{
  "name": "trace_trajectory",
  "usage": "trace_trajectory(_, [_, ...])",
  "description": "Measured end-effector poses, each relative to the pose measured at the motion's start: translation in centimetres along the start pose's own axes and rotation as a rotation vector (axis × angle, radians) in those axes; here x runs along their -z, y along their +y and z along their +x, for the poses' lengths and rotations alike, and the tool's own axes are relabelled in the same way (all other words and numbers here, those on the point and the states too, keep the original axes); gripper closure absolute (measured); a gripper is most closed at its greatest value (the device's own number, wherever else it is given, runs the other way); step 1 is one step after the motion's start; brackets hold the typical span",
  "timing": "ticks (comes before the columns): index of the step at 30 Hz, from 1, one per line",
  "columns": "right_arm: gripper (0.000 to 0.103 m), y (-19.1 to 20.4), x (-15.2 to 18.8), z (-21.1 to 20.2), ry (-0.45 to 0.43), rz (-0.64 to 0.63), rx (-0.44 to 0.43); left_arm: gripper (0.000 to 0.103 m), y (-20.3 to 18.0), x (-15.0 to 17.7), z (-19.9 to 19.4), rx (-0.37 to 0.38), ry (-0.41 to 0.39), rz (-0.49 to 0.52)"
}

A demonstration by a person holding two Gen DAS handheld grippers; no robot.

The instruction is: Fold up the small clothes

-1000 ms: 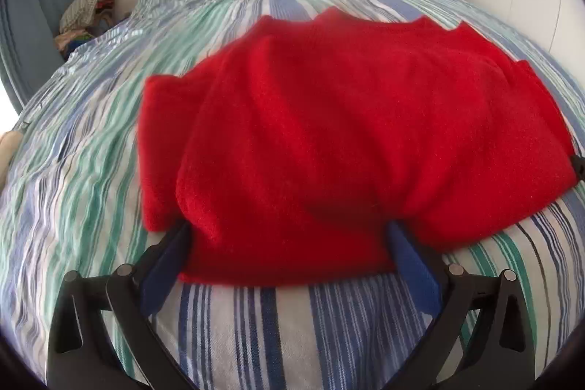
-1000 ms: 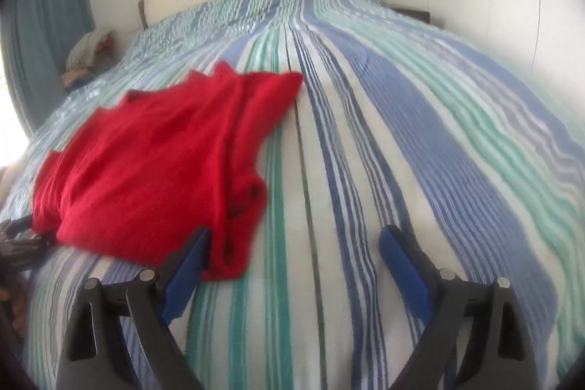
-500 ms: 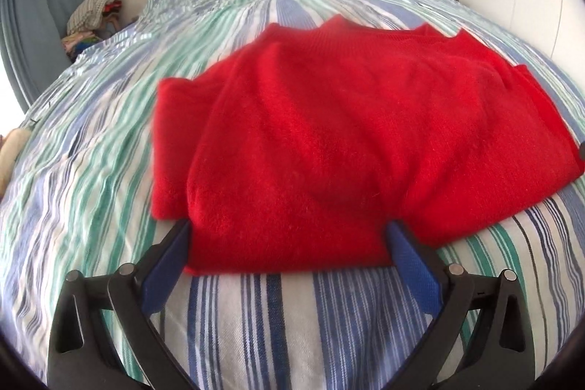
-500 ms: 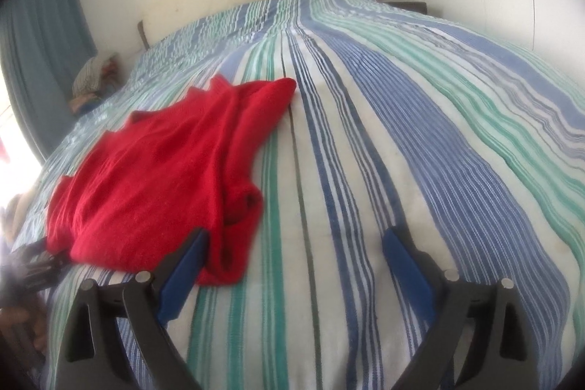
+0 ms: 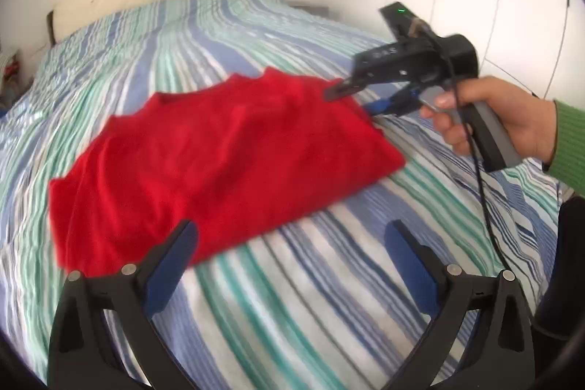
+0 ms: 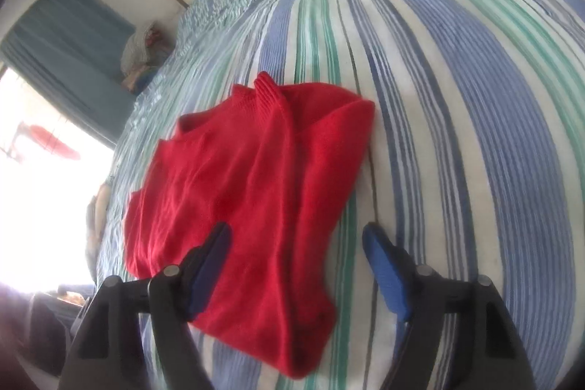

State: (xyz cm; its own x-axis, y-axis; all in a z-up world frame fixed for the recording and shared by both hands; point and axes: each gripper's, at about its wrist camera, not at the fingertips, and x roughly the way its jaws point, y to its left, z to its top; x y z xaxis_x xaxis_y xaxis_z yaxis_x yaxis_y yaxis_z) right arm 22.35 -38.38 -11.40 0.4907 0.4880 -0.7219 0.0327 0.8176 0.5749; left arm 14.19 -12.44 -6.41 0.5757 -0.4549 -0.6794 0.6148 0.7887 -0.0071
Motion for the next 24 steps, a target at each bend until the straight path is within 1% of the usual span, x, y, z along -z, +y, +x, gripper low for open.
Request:
trace_trajectory(1, [0.038, -0.2, -0.9, 1.0, 0.042, 0.026, -0.025, 0.001, -1.0, -0.6, 1.1, 0.017, 0.001, 0.034])
trace_trajectory(2, [0.045, -0.2, -1.8, 1.9, 0.075, 0.034, -0.033, 0.001, -1.9, -1.1, 2.5, 0.035, 0.015, 0.057])
trace_trajectory(3, [0.049, 0.0, -2.5, 2.4, 0.091, 0.028, -0.028, 0.002, -2.7, -1.5, 4.0, 0.049, 0.038, 0.071])
trace_trajectory(4, [0.05, 0.2, -3.2, 2.7, 0.104, 0.02, -0.037, 0.004, -3.3, -1.9, 5.3, 0.059, 0.059, 0.081])
trace_trajectory(6, [0.052, 0.2, -4.3, 3.2, 0.136, 0.021, -0.074, 0.02, -4.6, -2.4, 8.1, 0.061, 0.096, 0.113])
trace_trajectory(8, [0.053, 0.2, -5.1, 3.8, 0.171, 0.012, -0.085, 0.024, -5.8, -2.8, 10.2, 0.033, 0.123, 0.169])
trace_trajectory(10, [0.053, 0.0, -5.7, 4.3, 0.197, 0.002, -0.076, 0.026, -6.9, -3.2, 11.0, 0.002, 0.089, 0.221])
trace_trajectory(11, [0.055, -0.2, -6.0, 4.7, 0.212, 0.004, -0.077, 0.036, -7.3, -3.4, 11.1, -0.003, 0.076, 0.238])
trace_trajectory(12, [0.064, -0.3, -6.2, 5.1, 0.224, 0.004, -0.074, 0.058, -7.6, -3.6, 11.3, -0.009, 0.066, 0.246])
trace_trajectory(13, [0.073, -0.3, -6.5, 5.2, 0.227, -0.007, -0.06, 0.073, -7.8, -4.0, 11.4, -0.03, 0.056, 0.249])
trace_trajectory(14, [0.091, -0.1, -6.7, 5.3, 0.217, -0.029, -0.037, 0.092, -7.7, -4.3, 11.3, -0.061, 0.041, 0.238])
trace_trajectory(15, [0.091, 0.2, -6.8, 5.2, 0.205, -0.046, -0.034, 0.093, -7.2, -4.6, 10.8, -0.056, 0.022, 0.198])
trace_trajectory(17, [0.092, 1.1, -7.1, 4.6, 0.166, -0.063, -0.047, 0.094, -5.1, -5.0, 8.8, -0.018, -0.031, 0.075])
trace_trajectory(19, [0.092, 2.6, -7.2, 3.6, 0.126, -0.06, -0.088, 0.094, -2.6, -5.0, 6.0, 0.002, -0.081, -0.042])
trace_trajectory(21, [0.092, 5.1, -7.4, 2.5, 0.097, -0.096, -0.111, 0.094, 0.8, -4.5, 2.7, 0.024, -0.129, -0.159])
trace_trajectory(24, [0.092, 10.3, -7.5, 2.7, 0.093, -0.161, -0.153, 0.094, 6.4, -3.0, -1.6, 0.012, -0.16, -0.298])
